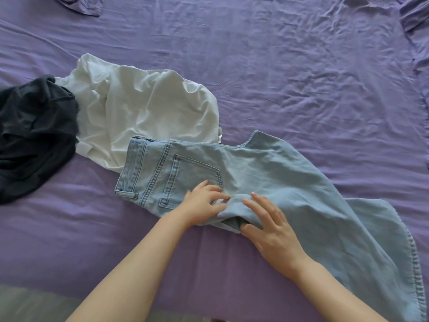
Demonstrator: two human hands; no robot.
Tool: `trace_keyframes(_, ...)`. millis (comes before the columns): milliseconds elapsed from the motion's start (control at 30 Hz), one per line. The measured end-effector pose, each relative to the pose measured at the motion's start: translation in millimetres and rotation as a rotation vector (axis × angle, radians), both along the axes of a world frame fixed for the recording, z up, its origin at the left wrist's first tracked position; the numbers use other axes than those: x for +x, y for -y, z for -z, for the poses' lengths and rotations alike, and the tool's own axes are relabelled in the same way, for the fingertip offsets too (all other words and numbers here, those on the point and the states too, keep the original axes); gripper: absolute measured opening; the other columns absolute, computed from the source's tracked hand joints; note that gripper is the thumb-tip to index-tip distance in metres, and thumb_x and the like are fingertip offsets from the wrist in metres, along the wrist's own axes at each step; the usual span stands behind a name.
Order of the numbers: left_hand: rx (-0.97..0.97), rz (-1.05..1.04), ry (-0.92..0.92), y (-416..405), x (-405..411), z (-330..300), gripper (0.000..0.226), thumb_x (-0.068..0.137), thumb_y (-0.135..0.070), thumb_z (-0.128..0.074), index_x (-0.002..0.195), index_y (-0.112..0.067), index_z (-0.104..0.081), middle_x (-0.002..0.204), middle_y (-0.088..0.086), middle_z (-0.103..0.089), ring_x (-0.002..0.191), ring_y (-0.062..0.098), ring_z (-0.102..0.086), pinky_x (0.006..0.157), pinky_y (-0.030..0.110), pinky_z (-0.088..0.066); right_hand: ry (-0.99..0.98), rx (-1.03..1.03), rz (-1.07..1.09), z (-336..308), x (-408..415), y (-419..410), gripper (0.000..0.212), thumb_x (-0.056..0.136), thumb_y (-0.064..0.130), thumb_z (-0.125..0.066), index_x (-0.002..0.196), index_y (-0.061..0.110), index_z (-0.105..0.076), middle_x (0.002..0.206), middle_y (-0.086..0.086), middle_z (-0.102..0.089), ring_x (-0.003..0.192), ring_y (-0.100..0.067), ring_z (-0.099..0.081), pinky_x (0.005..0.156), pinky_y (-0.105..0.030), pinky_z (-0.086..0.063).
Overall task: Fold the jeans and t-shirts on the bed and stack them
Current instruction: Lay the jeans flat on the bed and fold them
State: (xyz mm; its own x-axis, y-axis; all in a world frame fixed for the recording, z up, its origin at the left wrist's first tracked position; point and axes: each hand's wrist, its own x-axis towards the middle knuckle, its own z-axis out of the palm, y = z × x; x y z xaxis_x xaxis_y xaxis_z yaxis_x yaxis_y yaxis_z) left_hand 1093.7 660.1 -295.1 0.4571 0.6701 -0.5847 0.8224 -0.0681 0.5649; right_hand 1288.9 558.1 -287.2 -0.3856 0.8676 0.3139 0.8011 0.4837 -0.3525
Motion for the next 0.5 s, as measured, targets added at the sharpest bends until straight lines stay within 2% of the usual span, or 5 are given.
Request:
trace_keyframes(67,0.049,0.107,-0.144,11.7,0.3,8.5,0.043,0.091,-0.048,-0.048,0.134,-0.047,-0.043,0.151,-0.01,-0.027,0.146,0.019,0.002,0.113,0.062,-0.008,0.047,-0.003,-0.08,4.8,0.6,2.1,0.019,0.091,0.018,-0.051,0.085,0.014,-0.068,0.13,-0.008,-0.056,0.124,-0.027,-0.049,0.101,-0.042,-0.043)
trace_keyframes(133,0.156,0.216,-0.253,25.5,2.2,18.2,0.053,0.09,-0.058,-0.041,0.14,-0.05,-0.028,0.156,-0.009,-0.01,0.145,0.022,0.015,0.111,0.064,0.0,0.123,-0.024,-0.146,12.0,4.8,6.1,0.022,0.088,0.013,-0.049,0.092,0.015,-0.071,0.127,-0.012,-0.06,0.115,-0.029,-0.058,0.089,-0.042,-0.051)
trace_keyframes(233,0.308,0.303,-0.369,40.3,1.8,32.5,0.065,0.088,-0.067,-0.03,0.145,-0.049,-0.004,0.157,0.002,0.019,0.14,0.028,0.03,0.11,0.065,0.005,0.215,-0.068,-0.104,19.8,7.5,9.6,0.041,0.084,0.007,-0.04,0.115,0.016,-0.066,0.126,-0.007,-0.061,0.113,-0.024,-0.06,0.091,-0.041,-0.051)
trace_keyframes(367,0.385,0.423,-0.434,46.7,-9.5,40.7,0.084,0.083,-0.072,-0.034,0.137,-0.047,0.026,0.148,0.008,0.038,0.128,0.031,0.043,0.108,0.065,0.007,0.288,-0.092,-0.115,28.9,18.7,21.9,0.036,0.08,0.007,-0.044,0.098,0.017,-0.073,0.107,0.001,-0.071,0.1,-0.02,-0.067,0.088,-0.038,-0.053)
trace_keyframes(500,0.265,0.478,-0.484,39.0,-5.8,31.2,0.098,0.074,-0.077,-0.044,0.142,-0.046,0.019,0.146,0.007,0.039,0.132,0.03,0.04,0.107,0.065,0.008,0.274,-0.231,-0.115,22.2,23.0,33.8,0.034,0.065,0.015,-0.068,0.097,0.021,-0.073,0.109,0.006,-0.07,0.106,-0.017,-0.065,0.092,-0.034,-0.052)
